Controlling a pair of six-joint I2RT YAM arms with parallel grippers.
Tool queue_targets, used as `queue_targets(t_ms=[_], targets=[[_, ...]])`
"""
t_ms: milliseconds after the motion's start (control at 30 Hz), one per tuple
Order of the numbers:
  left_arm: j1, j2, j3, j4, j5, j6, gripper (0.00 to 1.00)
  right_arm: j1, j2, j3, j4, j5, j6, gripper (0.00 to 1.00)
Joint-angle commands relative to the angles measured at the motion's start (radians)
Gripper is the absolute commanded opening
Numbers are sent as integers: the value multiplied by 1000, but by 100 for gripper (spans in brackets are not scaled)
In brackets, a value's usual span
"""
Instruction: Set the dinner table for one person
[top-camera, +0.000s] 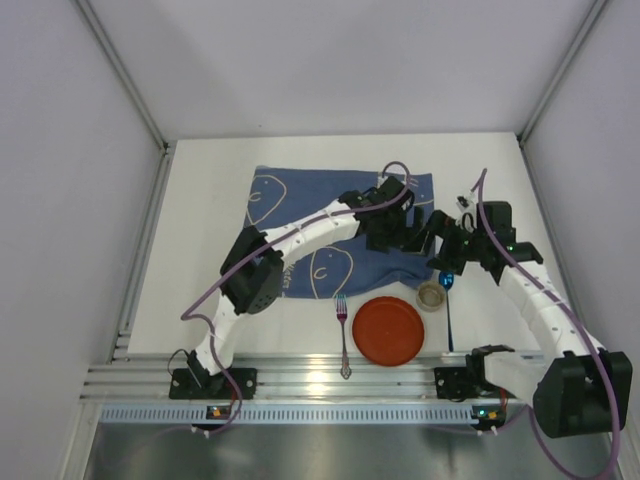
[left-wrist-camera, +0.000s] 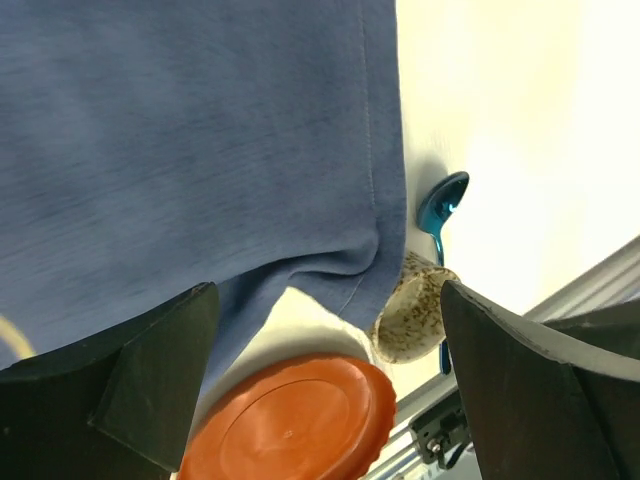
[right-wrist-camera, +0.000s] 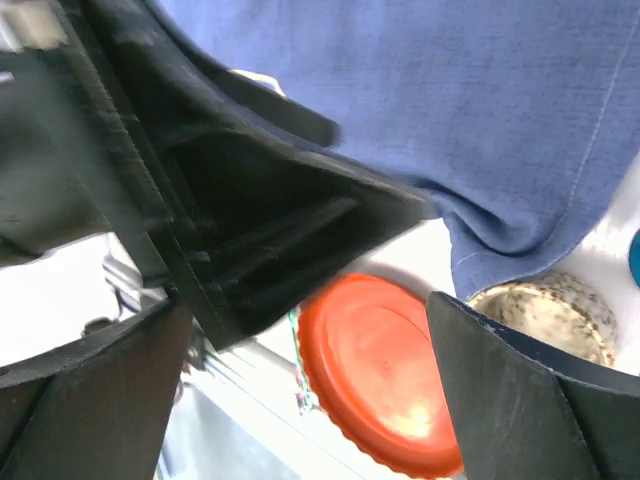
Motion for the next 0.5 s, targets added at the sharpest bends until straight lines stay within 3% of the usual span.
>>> queue_targets(t_ms=[0,133,233,333,367,433,467], targets=[[16,-230,-29,-85,-132,36,97,-6,38,34,-28,58,-10,100],[16,-403,-317,-79,-210,30,97,-8,154,69,-3,21,0,100],[16,-531,-487,-68,-258,2,97,-6,258,103,18,-1,-6,91],[18,-623,-602,-61,-304,-36,97,-6,376,143,29,-2,-32,66],[25,-657,-621,-58,-310,-42,97,-6,404,155,29,-4,-48,38],[38,-683,-661,-53,-318,-51,97,-8,493,192,27,1,-59,17],[63,-700,-673,-48,-316,-51,97,-8,521,204,29,7,-65,1]])
